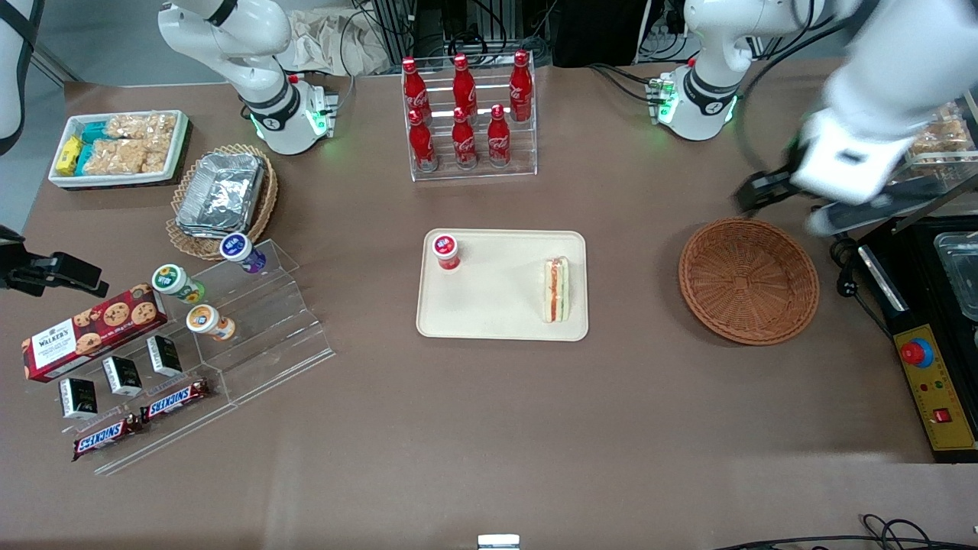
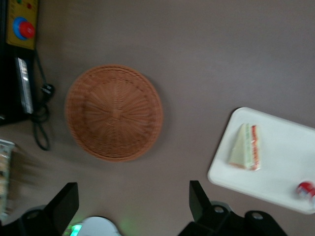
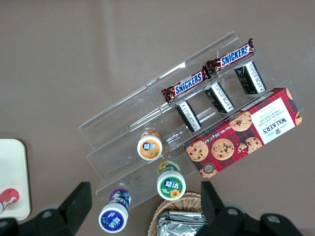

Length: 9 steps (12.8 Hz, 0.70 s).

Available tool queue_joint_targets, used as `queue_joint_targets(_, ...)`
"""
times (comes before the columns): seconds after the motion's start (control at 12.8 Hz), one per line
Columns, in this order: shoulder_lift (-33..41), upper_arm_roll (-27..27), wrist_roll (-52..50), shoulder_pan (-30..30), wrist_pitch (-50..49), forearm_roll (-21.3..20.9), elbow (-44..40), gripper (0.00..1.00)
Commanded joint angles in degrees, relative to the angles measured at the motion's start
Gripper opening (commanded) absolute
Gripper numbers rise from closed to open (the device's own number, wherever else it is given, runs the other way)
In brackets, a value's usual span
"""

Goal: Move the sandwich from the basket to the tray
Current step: 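Open the left gripper and raise it away from the tray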

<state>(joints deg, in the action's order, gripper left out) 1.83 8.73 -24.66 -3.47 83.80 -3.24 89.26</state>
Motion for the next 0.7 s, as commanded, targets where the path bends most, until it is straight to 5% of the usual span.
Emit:
queue_joint_targets(0.0, 4.75, -7.82, 13.97, -0.83, 0.48, 1.91, 5.64, 1.0)
queue_joint_targets(0.23, 6.44, -11.97, 24.72, -0.31, 0.31, 1.83, 7.07, 1.0)
queue_joint_targets(0.62, 4.5, -11.71, 18.68, -0.57, 0.04, 2.62, 4.34, 1.0)
